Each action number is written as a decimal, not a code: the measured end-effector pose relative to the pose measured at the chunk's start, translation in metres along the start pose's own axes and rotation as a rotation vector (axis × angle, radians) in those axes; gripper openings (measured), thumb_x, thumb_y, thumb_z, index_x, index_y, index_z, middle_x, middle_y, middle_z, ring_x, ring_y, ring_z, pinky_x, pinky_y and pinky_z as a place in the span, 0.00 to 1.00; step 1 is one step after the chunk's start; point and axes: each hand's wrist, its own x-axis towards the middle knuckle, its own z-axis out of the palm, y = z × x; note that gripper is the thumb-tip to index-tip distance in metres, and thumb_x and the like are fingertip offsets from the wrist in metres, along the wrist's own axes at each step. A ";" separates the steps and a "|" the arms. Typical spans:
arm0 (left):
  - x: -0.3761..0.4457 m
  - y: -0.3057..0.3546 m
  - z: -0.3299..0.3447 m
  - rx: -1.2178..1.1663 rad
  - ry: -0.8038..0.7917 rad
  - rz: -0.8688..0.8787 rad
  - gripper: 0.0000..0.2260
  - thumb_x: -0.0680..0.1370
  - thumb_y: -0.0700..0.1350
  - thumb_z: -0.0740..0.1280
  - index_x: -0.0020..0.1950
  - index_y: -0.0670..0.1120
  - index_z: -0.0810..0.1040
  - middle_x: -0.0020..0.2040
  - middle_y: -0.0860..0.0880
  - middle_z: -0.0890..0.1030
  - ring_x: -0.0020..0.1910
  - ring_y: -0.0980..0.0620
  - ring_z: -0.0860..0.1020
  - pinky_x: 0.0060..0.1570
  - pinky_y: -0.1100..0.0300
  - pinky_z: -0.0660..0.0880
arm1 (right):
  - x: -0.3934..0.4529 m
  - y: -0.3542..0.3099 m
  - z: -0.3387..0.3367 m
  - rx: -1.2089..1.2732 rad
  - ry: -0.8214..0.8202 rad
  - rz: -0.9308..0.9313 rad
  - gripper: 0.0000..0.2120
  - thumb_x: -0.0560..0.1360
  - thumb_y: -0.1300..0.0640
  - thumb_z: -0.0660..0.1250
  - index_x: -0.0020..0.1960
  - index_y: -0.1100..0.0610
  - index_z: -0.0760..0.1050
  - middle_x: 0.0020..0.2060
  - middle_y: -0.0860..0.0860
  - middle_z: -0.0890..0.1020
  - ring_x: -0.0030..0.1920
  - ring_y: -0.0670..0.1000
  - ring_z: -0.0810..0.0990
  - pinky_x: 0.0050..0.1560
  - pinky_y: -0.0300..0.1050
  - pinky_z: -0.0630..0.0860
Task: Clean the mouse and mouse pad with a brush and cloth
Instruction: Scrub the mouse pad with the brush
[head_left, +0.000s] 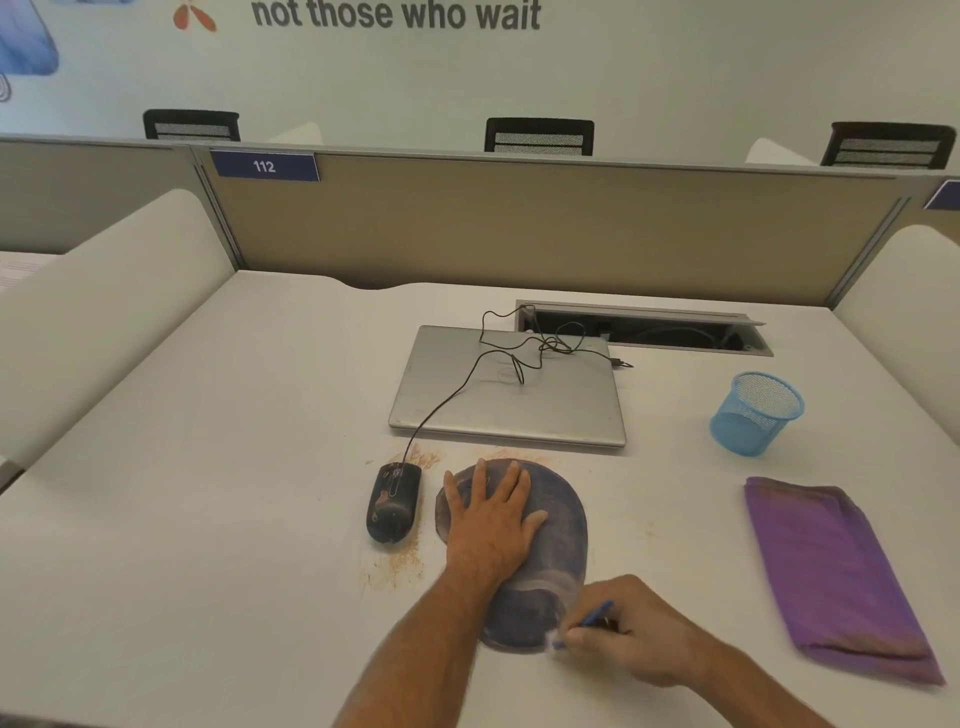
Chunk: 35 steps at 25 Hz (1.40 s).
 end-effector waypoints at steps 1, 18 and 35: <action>0.000 0.000 0.000 0.000 0.001 0.002 0.30 0.82 0.67 0.41 0.82 0.56 0.45 0.83 0.56 0.47 0.80 0.41 0.38 0.60 0.37 0.17 | -0.001 0.001 -0.001 0.027 -0.013 0.025 0.05 0.72 0.47 0.73 0.45 0.45 0.85 0.41 0.45 0.86 0.45 0.47 0.83 0.47 0.42 0.79; 0.000 0.000 0.000 -0.010 0.004 0.001 0.30 0.83 0.66 0.42 0.82 0.56 0.46 0.83 0.56 0.47 0.80 0.41 0.39 0.64 0.34 0.22 | 0.013 -0.008 0.001 -0.073 0.212 -0.060 0.08 0.76 0.55 0.71 0.53 0.46 0.84 0.46 0.42 0.85 0.48 0.42 0.81 0.52 0.37 0.76; 0.000 0.001 -0.002 -0.017 -0.004 -0.008 0.30 0.82 0.66 0.42 0.82 0.56 0.46 0.83 0.56 0.47 0.80 0.41 0.40 0.65 0.34 0.24 | 0.004 0.002 0.010 0.039 0.427 0.315 0.12 0.75 0.58 0.67 0.34 0.58 0.82 0.28 0.54 0.83 0.32 0.54 0.81 0.37 0.50 0.78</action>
